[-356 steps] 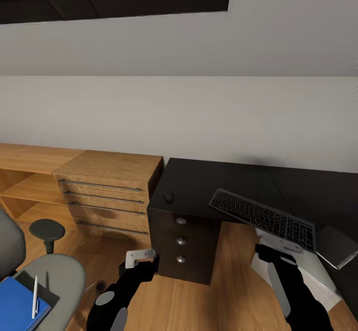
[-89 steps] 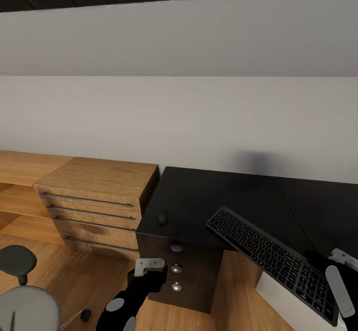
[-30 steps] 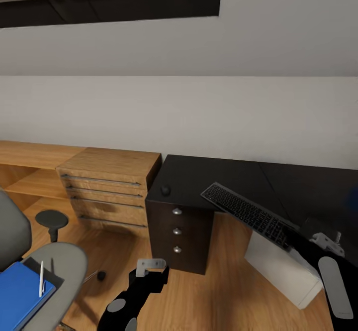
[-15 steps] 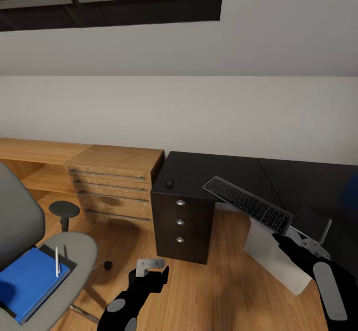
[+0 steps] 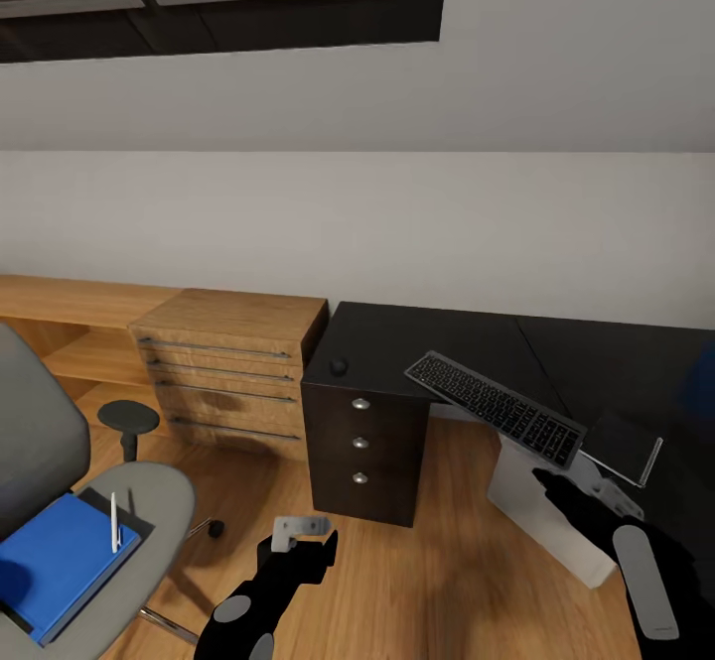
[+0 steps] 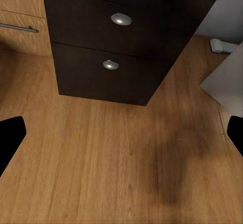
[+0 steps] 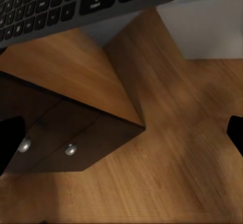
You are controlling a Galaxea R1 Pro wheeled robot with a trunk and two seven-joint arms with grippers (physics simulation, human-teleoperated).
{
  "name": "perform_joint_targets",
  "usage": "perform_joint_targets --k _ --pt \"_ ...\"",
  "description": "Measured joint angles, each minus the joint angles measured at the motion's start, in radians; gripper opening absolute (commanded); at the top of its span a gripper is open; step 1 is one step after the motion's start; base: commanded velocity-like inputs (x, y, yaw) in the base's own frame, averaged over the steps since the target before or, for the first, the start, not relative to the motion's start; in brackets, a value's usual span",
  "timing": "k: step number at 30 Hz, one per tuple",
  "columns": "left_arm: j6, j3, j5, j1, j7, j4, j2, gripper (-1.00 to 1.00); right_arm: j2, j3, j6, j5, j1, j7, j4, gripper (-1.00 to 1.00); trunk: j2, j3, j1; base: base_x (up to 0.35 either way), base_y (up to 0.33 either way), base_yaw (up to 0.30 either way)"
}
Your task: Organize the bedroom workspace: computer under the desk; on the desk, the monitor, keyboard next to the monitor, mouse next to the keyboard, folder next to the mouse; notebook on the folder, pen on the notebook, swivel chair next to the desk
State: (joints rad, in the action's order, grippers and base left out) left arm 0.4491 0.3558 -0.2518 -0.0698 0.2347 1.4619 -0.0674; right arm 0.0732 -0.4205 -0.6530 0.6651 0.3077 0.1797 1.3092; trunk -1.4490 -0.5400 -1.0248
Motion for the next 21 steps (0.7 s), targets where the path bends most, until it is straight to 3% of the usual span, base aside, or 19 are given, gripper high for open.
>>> perform_joint_targets --k 8,15,21 --pt "0.0 0.0 0.0 0.0 0.0 0.0 0.0 1.0 -0.025 0.03 0.001 -0.002 0.0 -0.002 -0.026 1.0 0.0 0.0 0.0 0.0 0.0 0.0" --pt "0.0 0.0 0.0 0.0 0.0 0.0 0.0 1.0 -0.029 0.059 0.003 -0.002 0.0 -0.003 -0.055 1.0 0.0 0.0 0.0 0.0 0.0 0.0" --pt "0.0 0.0 0.0 0.0 0.0 0.0 0.0 1.0 -0.03 0.104 0.008 -0.002 0.0 -0.003 -0.139 1.0 0.0 0.0 0.0 0.0 0.0 0.0"
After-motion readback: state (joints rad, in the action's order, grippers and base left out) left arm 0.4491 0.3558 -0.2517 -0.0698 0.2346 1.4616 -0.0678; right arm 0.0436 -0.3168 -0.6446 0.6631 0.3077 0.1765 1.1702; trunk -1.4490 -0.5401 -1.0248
